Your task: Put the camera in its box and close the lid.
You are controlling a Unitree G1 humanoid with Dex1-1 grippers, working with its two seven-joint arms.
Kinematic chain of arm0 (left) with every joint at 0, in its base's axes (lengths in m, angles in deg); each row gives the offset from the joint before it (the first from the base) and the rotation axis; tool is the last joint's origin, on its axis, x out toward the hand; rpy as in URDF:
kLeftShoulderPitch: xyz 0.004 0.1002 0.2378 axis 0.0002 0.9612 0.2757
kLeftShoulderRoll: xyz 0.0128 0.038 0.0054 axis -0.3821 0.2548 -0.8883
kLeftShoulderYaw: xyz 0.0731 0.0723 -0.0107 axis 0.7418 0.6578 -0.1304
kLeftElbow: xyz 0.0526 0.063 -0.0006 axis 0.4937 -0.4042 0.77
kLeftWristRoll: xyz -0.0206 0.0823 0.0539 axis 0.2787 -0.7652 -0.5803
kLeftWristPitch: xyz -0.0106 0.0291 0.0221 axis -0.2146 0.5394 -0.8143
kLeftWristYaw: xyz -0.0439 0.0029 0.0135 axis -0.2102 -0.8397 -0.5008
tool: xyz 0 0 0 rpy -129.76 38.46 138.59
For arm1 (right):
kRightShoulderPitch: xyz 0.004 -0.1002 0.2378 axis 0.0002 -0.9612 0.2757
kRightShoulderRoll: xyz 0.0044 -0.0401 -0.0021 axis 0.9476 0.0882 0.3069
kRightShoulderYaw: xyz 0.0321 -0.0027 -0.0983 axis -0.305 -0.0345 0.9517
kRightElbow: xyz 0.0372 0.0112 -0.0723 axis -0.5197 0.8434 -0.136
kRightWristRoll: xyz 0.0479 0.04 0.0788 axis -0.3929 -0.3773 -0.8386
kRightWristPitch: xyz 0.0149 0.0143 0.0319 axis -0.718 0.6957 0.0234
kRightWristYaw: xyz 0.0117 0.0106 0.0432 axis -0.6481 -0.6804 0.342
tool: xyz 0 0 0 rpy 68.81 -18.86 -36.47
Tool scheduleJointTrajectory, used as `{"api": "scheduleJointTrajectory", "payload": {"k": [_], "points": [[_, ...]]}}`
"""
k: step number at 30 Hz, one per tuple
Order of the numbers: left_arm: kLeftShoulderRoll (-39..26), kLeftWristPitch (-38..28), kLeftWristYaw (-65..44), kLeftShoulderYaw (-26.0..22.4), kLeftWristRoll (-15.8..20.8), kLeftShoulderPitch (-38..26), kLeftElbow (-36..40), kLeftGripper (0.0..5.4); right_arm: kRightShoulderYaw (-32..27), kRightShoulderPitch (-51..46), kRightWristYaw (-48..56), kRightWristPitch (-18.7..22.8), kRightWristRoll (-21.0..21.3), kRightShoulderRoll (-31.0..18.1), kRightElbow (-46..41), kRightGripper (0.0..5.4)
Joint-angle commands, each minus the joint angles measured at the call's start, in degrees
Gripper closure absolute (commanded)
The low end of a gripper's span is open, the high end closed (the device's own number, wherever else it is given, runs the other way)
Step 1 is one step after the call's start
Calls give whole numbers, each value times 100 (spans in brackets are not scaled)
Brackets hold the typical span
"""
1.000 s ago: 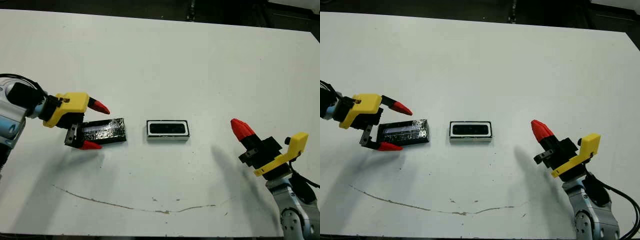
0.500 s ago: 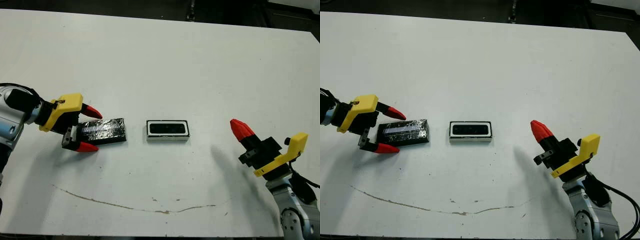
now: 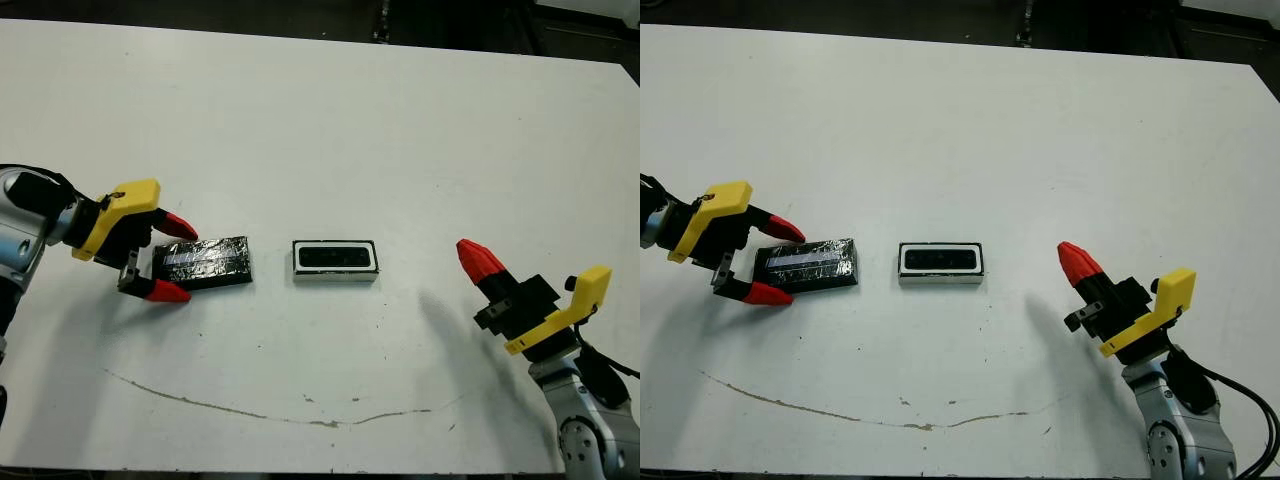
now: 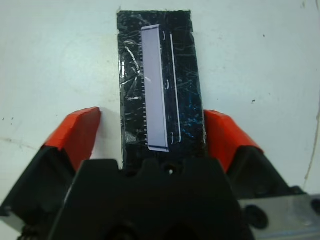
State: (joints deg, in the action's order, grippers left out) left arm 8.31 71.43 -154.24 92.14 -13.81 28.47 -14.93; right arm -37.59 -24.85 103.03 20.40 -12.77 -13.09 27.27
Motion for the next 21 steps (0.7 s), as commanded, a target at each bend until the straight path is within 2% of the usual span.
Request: {"api": "scheduleJointTrajectory", "payload": {"k": [1, 6, 10, 15, 21], "points": [[23, -1, 193, -111, 36, 238, 92, 92, -18, -78, 18, -7, 4, -125, 14, 540], [80, -184, 375, -323, 211, 438, 108, 170, -17, -82, -8, 39, -14, -129, 14, 540], [92, 5, 376, -322, 262, 422, 54, 221, -7, -68, 19, 33, -15, -156, 31, 540], [127, 48, 399, -406, 356, 466, 60, 223, -7, -60, -7, 19, -16, -157, 52, 540], [208, 193, 524, -675, 661, 581, 98, 223, -3, -68, -52, 84, -25, -167, 33, 540]]}}
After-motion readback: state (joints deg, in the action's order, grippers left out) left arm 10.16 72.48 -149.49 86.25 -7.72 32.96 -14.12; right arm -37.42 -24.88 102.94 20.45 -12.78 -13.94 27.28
